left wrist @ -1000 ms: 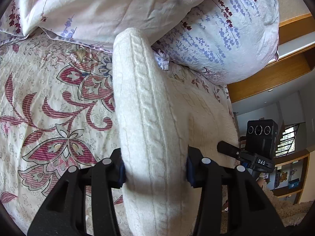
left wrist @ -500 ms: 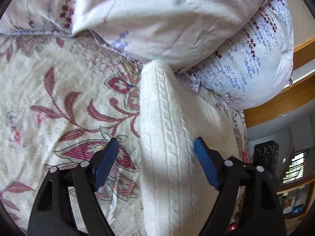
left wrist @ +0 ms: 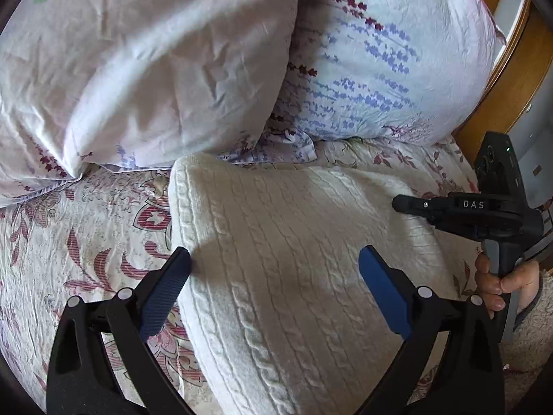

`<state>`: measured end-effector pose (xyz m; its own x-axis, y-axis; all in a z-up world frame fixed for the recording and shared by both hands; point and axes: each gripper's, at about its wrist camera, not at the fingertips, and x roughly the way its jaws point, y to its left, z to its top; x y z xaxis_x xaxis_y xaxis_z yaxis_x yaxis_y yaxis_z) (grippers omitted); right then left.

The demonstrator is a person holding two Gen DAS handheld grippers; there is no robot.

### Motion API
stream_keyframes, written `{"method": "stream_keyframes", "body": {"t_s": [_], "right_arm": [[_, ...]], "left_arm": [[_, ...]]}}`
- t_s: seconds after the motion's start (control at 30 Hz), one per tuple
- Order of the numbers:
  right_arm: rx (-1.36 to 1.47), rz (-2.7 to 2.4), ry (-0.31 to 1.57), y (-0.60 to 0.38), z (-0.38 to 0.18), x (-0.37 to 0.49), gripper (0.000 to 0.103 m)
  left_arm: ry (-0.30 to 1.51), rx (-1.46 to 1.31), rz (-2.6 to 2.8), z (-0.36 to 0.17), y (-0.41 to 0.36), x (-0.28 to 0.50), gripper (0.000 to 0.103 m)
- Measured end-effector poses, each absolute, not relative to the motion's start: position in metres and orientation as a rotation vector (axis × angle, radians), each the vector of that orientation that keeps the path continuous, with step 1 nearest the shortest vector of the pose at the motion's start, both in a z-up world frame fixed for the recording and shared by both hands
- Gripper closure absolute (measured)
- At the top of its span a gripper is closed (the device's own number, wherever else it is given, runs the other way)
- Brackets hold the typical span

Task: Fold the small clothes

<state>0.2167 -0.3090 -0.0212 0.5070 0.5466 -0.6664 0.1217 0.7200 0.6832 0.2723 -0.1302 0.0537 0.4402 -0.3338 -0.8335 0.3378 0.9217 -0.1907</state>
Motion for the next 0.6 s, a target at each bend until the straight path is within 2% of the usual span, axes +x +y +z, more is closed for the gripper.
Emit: {"method": "stream_keyframes", "body": {"t_s": [0.17, 0.3, 0.4, 0.43, 0.47, 0.6], "right_arm": [[0.799, 0.182, 1.055, -0.32, -0.038, 0.219, 0.096], [0.79, 0.204, 1.068, -0.316, -0.032, 0.22, 0.093], [0.79, 0.214, 1.023, -0.327, -0.012, 0.195, 0.077], [0.783, 0.219, 1.007, -0.33, -0.006, 0.187, 0.068], [0.778, 0.222, 0.998, -0.332, -0.002, 0.18, 0.065], [0.787, 0.26, 0.976, -0.336, 0.002, 0.152, 0.065]], "left_arm": [[1.088, 0.027, -0.406, 0.033, -0.135, 0.286, 0.007], [1.047, 0.026, -0.434, 0.049, -0.127, 0.272, 0.009], [0.998, 0.069, -0.423, 0.064, -0.119, 0.254, 0.007], [0.994, 0.074, -0.417, 0.068, -0.117, 0.25, 0.007], [0.992, 0.072, -0.409, 0.072, -0.114, 0.245, 0.007], [0.983, 0.008, -0.418, 0.079, -0.096, 0.225, 0.002]]}}
